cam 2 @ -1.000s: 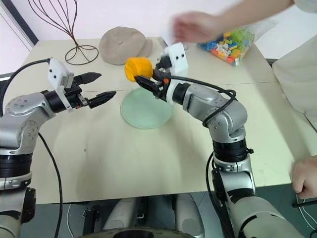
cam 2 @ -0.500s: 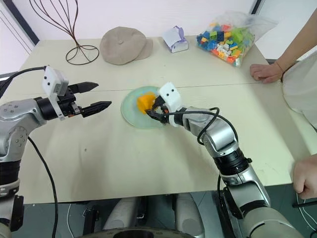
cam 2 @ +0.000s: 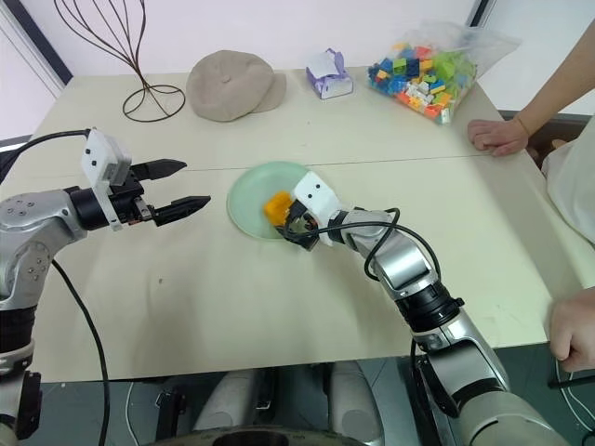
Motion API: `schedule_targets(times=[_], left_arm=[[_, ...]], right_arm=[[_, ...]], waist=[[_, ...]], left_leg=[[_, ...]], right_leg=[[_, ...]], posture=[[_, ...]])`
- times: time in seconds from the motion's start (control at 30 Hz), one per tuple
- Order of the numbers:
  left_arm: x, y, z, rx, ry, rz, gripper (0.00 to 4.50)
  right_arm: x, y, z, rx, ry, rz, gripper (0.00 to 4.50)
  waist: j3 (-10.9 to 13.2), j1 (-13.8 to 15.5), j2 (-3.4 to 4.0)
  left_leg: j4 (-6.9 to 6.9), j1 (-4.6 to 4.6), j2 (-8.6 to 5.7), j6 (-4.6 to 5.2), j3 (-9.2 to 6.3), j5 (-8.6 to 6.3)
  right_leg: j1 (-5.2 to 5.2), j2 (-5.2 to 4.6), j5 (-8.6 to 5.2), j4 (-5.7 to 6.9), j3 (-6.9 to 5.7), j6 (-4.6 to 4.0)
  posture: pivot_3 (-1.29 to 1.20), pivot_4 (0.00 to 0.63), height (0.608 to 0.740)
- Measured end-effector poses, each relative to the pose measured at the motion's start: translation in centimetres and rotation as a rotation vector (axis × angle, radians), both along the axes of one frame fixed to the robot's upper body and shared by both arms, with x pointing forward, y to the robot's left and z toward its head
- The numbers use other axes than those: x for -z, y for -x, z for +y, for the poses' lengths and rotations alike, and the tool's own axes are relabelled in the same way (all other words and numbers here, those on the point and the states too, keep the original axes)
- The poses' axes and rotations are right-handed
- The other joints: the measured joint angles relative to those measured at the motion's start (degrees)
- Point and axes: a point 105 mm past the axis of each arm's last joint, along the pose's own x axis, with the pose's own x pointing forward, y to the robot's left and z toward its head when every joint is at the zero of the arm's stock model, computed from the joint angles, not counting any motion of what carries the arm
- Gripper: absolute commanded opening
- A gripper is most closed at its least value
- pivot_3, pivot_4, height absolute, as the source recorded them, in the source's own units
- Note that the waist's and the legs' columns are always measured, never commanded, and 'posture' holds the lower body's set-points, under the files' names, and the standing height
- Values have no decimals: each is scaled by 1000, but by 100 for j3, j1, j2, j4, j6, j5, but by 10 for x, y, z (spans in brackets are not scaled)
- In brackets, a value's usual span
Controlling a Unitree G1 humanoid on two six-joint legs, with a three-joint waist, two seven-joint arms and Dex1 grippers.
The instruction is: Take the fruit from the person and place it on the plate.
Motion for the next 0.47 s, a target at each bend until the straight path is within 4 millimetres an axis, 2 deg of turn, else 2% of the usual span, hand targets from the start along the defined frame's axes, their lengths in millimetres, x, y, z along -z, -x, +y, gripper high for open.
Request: schedule_targets(times=[0.17, 0.27, 0.47], left_arm=[[0, 3, 0, 28, -5, 20, 4500], [3, 5, 1, 38, -11, 39, 4500], [9, 10, 0, 71, -6, 74, 4500]], right_arm=[[-39, 14, -24, -29, 2, -71, 4412], [-66, 29, -43, -63, -4, -116, 4412], [-89, 61, -66, -154, -12, -130, 4412]], waist=[[0, 3, 0], [0, 2, -1], [0, -2, -1]], left_leg=[[0, 0, 0, 0, -1, 0], [0, 1, 2, 1, -2, -1], [1, 5, 3, 2, -1, -1]], right_leg=[[2, -2, 0, -2, -1, 0], [4, -1, -1, -4, -1, 0], [13, -2, -1, -7, -1, 1]], posture=[[0, 150, 740], [0, 150, 740], [0, 150, 740]])
